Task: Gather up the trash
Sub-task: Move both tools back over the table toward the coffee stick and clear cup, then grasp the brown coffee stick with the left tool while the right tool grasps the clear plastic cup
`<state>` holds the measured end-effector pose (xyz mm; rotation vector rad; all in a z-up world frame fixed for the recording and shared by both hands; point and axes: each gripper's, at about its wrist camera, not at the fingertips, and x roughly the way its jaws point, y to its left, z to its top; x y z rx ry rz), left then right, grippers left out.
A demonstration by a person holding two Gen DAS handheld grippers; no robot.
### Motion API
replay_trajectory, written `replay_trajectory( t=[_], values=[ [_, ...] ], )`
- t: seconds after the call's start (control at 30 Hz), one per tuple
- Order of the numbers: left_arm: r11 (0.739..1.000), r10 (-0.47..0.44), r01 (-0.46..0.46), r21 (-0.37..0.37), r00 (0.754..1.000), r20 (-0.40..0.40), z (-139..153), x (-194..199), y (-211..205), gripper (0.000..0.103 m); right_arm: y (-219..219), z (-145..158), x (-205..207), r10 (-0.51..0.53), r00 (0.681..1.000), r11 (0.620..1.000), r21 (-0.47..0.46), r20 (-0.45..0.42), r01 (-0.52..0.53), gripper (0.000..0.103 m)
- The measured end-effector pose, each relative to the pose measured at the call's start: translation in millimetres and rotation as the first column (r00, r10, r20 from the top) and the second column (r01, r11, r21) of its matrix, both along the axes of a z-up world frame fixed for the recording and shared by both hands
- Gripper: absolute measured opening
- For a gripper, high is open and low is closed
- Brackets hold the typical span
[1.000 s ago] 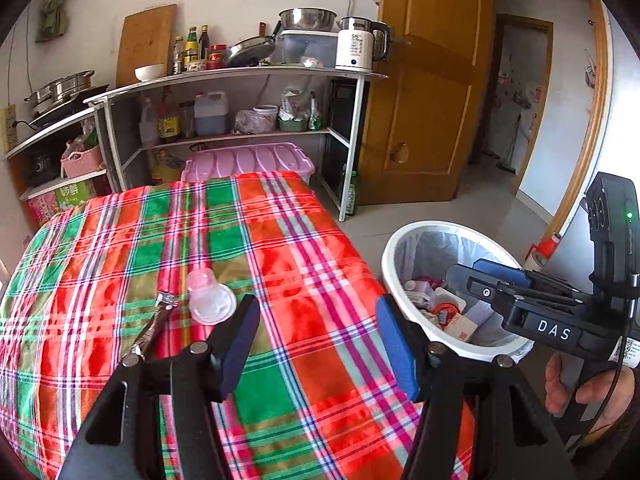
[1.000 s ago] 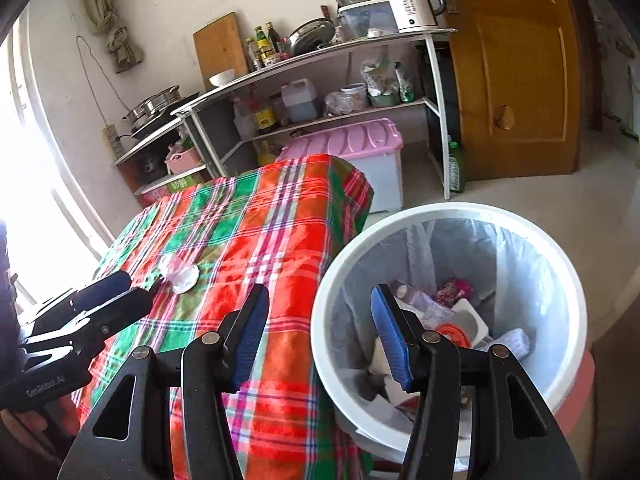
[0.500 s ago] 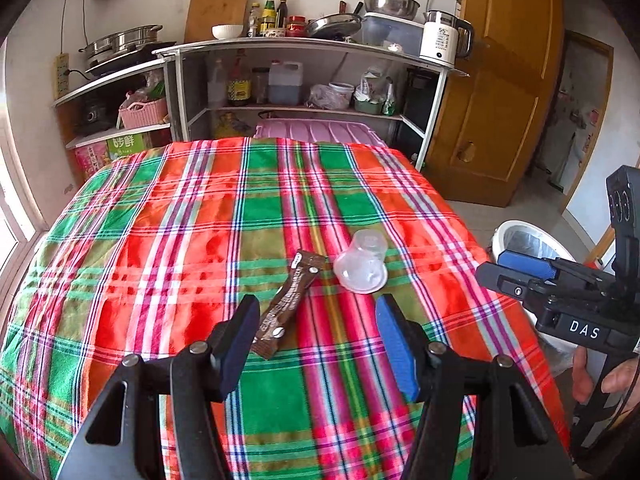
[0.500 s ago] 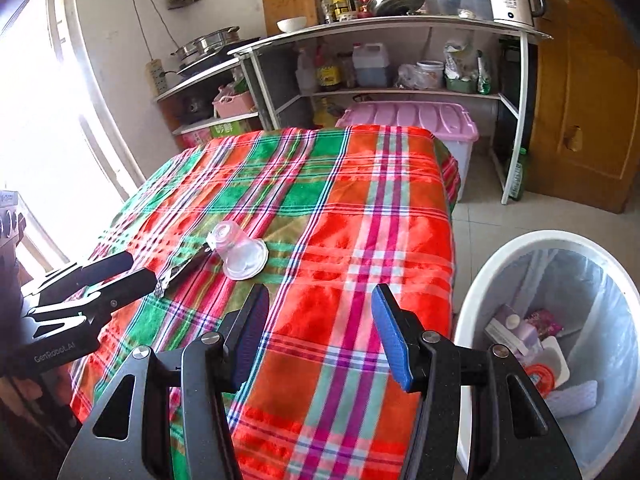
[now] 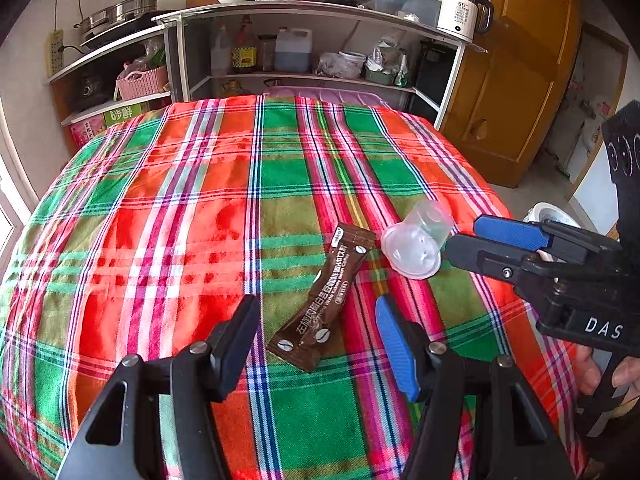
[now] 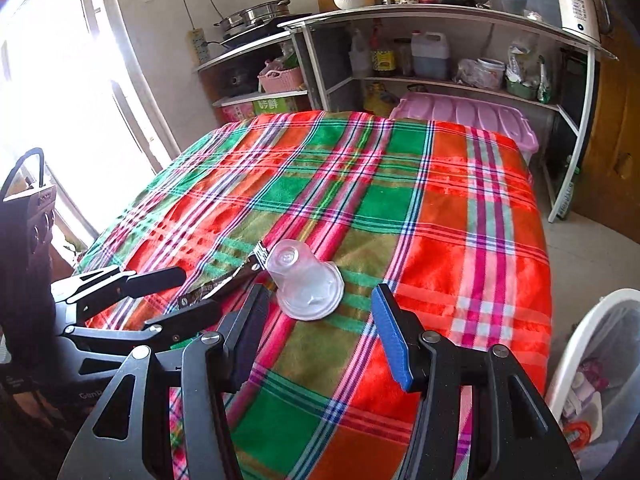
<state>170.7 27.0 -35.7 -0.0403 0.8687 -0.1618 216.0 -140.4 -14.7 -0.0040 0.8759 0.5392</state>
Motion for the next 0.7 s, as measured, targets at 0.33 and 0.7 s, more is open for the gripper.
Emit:
replay_trajectory(
  t=[0.33,0.7],
  values=[
    [0.999,0.002,-0.003,-0.033,1.0,-0.022,-7,12,7,0.063,23,-10,19,0.041,0.999,0.999,-0.007,-0.001,-0.041,0.054],
    [1.0,-0.022,0.021,-0.015,1.0,-0.021,-8,21,1,0.065,28,-17,26,0.022,1.0,1.0,0.004,-0.014,-0.022,0.033]
  ],
)
